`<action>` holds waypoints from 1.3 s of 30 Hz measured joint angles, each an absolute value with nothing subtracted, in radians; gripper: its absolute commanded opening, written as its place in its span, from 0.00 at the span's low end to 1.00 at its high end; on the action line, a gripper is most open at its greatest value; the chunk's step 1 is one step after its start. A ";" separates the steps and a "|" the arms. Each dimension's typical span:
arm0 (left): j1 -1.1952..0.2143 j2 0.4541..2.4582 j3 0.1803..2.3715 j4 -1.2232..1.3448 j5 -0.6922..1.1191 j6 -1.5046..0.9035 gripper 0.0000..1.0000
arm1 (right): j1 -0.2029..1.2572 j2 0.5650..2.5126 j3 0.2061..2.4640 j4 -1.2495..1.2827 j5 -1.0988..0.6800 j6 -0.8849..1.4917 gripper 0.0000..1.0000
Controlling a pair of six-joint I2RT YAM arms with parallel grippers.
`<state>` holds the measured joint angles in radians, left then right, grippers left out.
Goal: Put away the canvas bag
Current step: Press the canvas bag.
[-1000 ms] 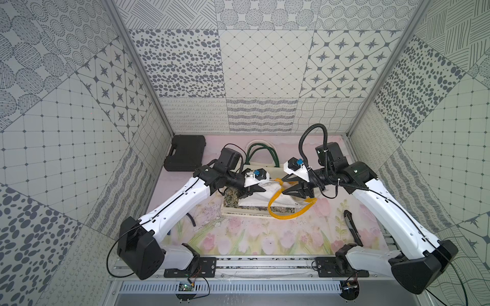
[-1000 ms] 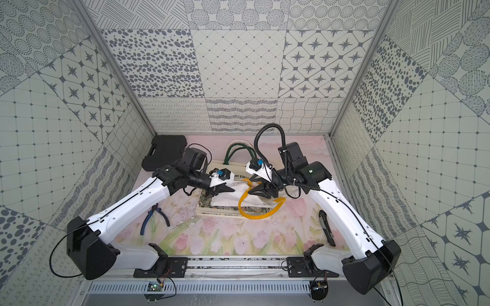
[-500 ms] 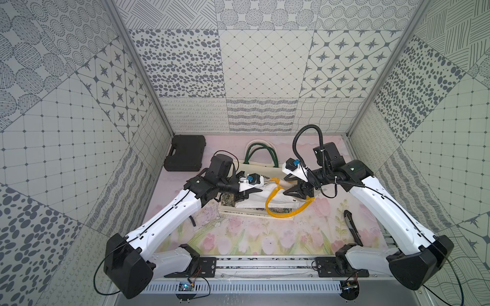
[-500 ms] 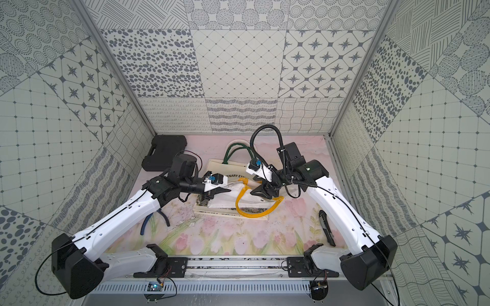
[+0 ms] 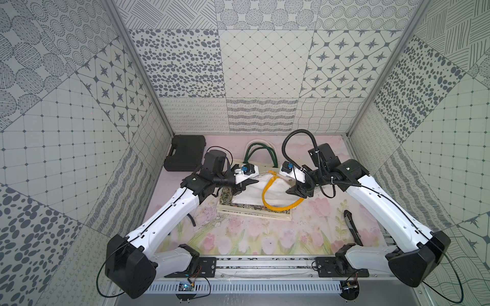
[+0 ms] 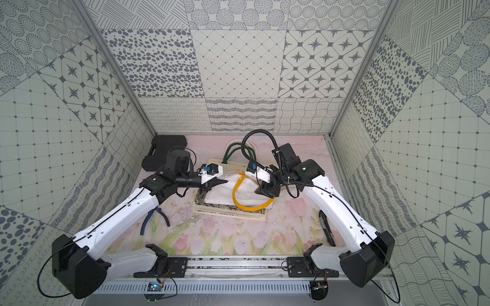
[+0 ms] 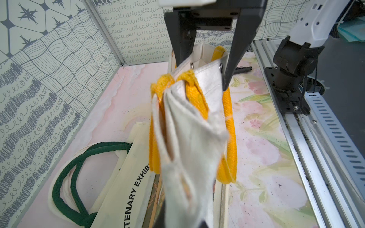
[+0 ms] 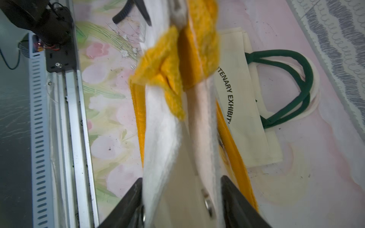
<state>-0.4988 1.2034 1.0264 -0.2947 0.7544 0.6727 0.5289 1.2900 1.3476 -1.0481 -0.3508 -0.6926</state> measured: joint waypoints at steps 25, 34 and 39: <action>-0.455 1.195 1.053 -0.329 0.760 0.655 0.00 | 0.305 1.285 1.287 -1.147 -0.408 -0.638 0.61; -0.443 1.201 1.068 -0.348 0.772 0.656 0.00 | 0.274 1.197 1.191 -1.107 -0.490 -0.635 0.59; -0.443 1.206 1.070 -0.358 0.772 0.658 0.00 | 0.273 1.178 1.170 -1.094 -0.485 -0.632 0.49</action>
<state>-0.4431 1.2060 1.0702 -0.3580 0.7719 0.6579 0.2729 1.1782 1.1702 -1.0939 -0.4854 -0.6323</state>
